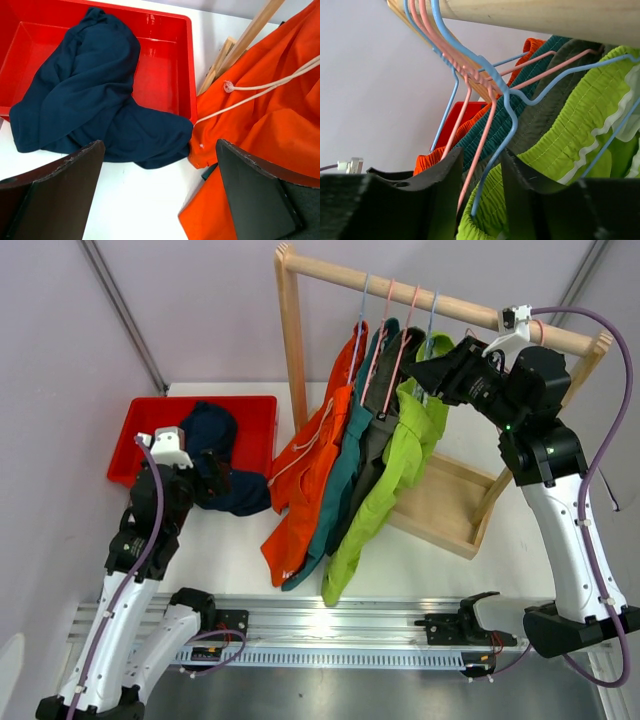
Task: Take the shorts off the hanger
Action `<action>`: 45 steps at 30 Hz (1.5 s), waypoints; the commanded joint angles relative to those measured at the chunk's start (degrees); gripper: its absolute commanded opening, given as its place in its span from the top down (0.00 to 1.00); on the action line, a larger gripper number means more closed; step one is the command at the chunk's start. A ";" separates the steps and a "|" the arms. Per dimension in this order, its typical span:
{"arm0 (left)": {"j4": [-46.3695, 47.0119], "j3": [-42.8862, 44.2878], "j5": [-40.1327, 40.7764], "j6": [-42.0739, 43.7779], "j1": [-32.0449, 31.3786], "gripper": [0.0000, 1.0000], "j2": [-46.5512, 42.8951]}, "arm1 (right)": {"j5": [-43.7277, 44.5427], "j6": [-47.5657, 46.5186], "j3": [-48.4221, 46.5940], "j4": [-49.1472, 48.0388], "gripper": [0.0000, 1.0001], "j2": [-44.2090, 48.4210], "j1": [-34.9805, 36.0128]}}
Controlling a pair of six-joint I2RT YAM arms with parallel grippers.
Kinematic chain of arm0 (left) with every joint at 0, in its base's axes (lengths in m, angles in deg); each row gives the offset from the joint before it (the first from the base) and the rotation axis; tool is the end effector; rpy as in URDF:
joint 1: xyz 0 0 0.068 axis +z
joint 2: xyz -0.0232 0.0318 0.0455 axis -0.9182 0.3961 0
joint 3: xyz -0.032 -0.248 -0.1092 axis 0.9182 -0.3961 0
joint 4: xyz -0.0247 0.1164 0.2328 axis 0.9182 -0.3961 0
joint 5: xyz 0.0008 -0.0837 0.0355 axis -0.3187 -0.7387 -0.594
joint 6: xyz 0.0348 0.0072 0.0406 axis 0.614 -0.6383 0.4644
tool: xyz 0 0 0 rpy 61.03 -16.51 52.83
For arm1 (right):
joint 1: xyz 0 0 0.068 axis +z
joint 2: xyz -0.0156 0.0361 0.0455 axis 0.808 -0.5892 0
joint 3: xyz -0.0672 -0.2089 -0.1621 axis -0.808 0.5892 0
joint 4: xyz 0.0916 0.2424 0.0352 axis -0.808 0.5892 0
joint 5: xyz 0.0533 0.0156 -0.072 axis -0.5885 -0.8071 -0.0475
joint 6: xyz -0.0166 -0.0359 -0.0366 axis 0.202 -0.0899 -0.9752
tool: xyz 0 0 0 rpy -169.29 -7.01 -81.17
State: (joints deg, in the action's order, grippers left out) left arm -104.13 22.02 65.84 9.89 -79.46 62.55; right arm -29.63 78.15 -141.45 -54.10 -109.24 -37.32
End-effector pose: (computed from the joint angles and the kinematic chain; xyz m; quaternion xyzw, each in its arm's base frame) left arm 0.1389 -0.0246 0.3562 -0.0617 0.8060 -0.0565 0.5860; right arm 0.2234 0.0774 0.5248 -0.0073 0.7128 0.3834 0.5873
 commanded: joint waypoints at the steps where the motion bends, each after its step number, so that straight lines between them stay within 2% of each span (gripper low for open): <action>1: 3.69 -2.24 -1.77 0.69 -0.39 0.01 -0.95 | 2.29 0.60 0.88 -0.64 0.62 -0.01 0.12; 2: 3.95 -2.51 -1.95 0.69 -0.47 0.01 -0.86 | 2.21 0.60 1.23 -0.63 0.68 -0.02 0.12; 4: 4.13 -2.86 -1.95 0.69 -0.39 0.01 -0.86 | 2.12 0.86 1.93 -1.25 0.72 0.07 0.12; 7: 4.48 -2.77 -2.48 0.95 -0.39 0.01 -1.13 | 1.50 1.48 4.12 -2.74 0.84 0.51 0.30; 8: 4.74 -2.86 -3.26 1.12 -0.39 0.01 -1.39 | 1.42 1.83 5.26 -3.44 0.95 0.60 0.38; 9: 4.83 -2.60 -3.97 1.39 -0.39 0.01 -1.48 | 1.50 2.00 5.62 -3.62 1.00 0.69 0.65; 13: 3.61 2.74 -7.40 1.83 -2.05 0.01 -1.65 | 2.38 1.92 4.93 -4.50 1.00 1.21 1.44; 18: 1.59 15.91 -10.64 3.06 -10.92 0.01 3.08 | 5.28 0.69 -5.07 -0.82 1.00 1.13 1.53; 22: -0.61 28.05 -11.37 4.02 -19.88 0.01 10.11 | 7.82 -0.28 -11.84 2.96 1.00 1.13 1.53; 23: -0.62 31.38 -11.36 4.37 -24.42 0.01 11.51 | 8.35 -0.45 -12.82 3.49 1.00 1.13 1.53; 25: -1.75 36.92 -7.07 5.43 -29.19 0.01 16.43 | 10.02 -0.89 -15.45 4.81 1.00 1.39 1.53; 28: -2.72 46.49 -2.94 6.40 -41.91 0.01 23.88 | 13.44 -0.98 -17.75 8.14 1.00 2.18 1.53; 31: -0.46 49.77 -0.73 7.19 -50.62 0.01 30.05 | 16.95 -0.02 -17.76 9.56 1.00 3.76 1.61; 37: 9.13 47.50 -1.60 4.91 -60.48 0.01 37.18 | 22.77 3.32 -16.88 12.37 1.00 6.13 1.53; 45: 15.64 47.59 -2.22 3.41 -66.12 0.01 44.57 | 23.30 5.96 -16.79 14.84 1.00 8.06 1.53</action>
State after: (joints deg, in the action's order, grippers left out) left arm -94.93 68.03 63.58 14.37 -144.29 106.44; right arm -7.78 82.26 -156.40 -34.23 -103.71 -35.99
